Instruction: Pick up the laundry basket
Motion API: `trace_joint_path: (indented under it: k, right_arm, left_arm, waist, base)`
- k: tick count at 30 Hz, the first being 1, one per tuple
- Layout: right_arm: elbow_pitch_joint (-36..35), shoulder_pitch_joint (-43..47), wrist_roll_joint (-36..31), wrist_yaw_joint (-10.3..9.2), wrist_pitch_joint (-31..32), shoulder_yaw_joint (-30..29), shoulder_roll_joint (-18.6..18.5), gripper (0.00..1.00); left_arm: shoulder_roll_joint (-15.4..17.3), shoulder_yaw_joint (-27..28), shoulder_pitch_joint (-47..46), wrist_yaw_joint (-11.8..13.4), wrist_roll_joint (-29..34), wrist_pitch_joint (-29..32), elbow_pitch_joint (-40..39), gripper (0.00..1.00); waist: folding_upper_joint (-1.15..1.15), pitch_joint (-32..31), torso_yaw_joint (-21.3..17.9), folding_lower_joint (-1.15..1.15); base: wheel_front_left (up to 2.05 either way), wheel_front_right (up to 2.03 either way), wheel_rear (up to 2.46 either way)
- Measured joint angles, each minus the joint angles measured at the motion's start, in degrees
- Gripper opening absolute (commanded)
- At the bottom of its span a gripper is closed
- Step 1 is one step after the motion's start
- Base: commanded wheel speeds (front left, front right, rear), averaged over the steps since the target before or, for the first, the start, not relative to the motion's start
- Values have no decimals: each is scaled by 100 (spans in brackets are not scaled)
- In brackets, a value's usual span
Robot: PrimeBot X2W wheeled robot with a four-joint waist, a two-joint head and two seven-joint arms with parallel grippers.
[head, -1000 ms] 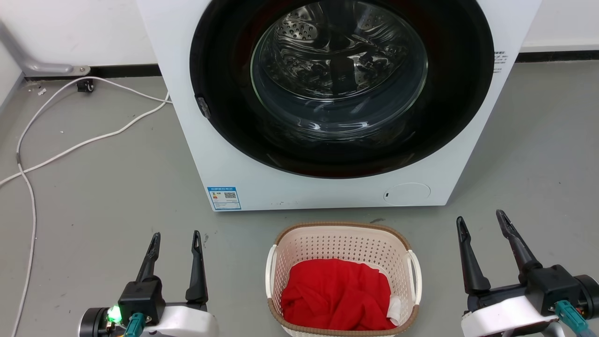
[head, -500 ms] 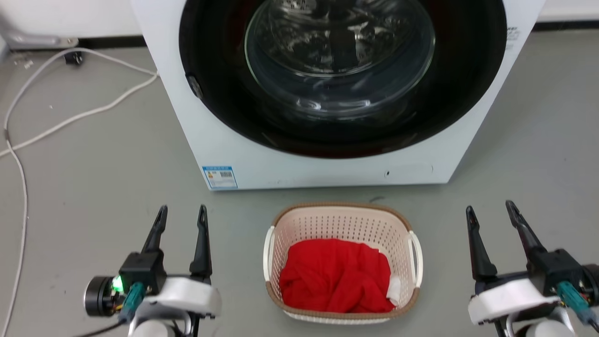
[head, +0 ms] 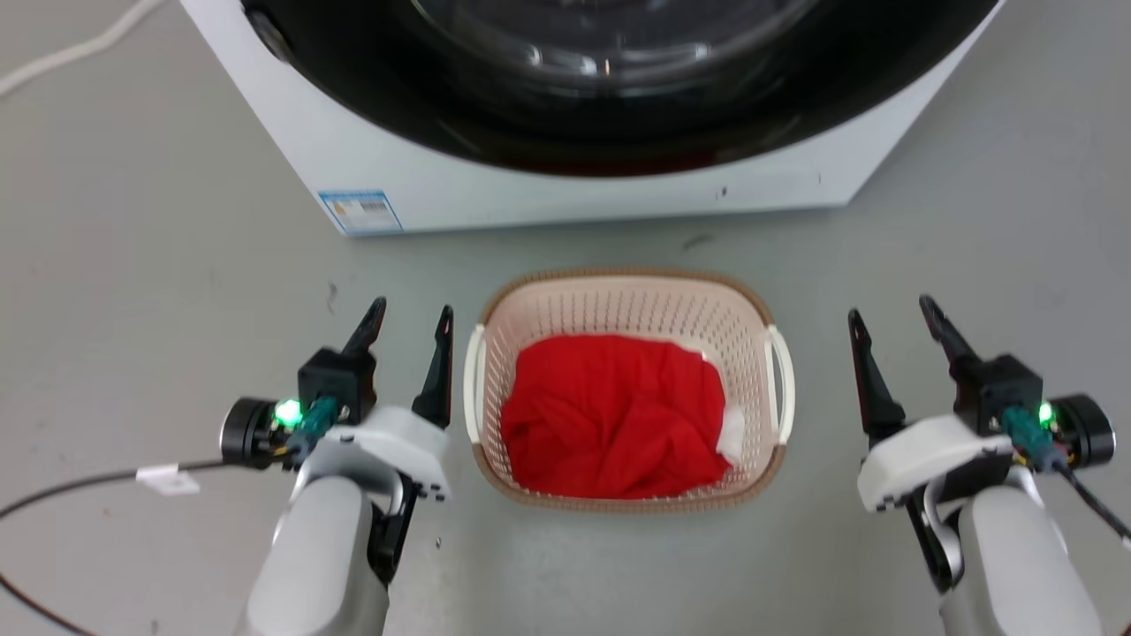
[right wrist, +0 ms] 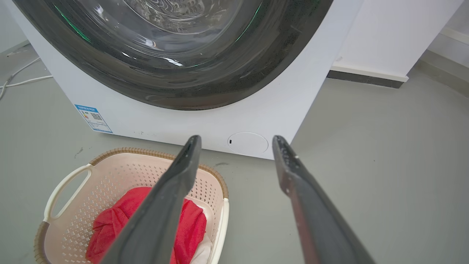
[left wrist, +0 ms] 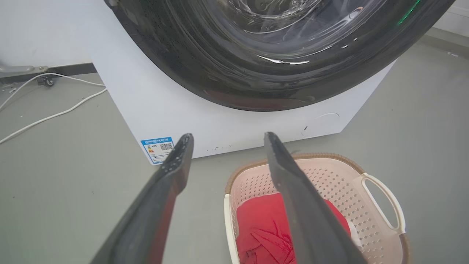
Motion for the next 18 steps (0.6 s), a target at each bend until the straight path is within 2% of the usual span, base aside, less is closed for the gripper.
trace_joint_path:
  k: [10,18]
  right_arm:
    - [1216,-940,-231,0,0,134,-2,100]
    - [2068,-1653,-445,0,0,301,-1,100]
  left_arm:
    - [55,-180,-1153,-171,-59,0,1491,100]
    - [80,-280,-1942,-197,-133,0,2538,100]
  waist:
    - [0,973,-136,0]
    - [0,1595,-189,0]
  base:
    - [0,0,0]
    - [0,0,0]
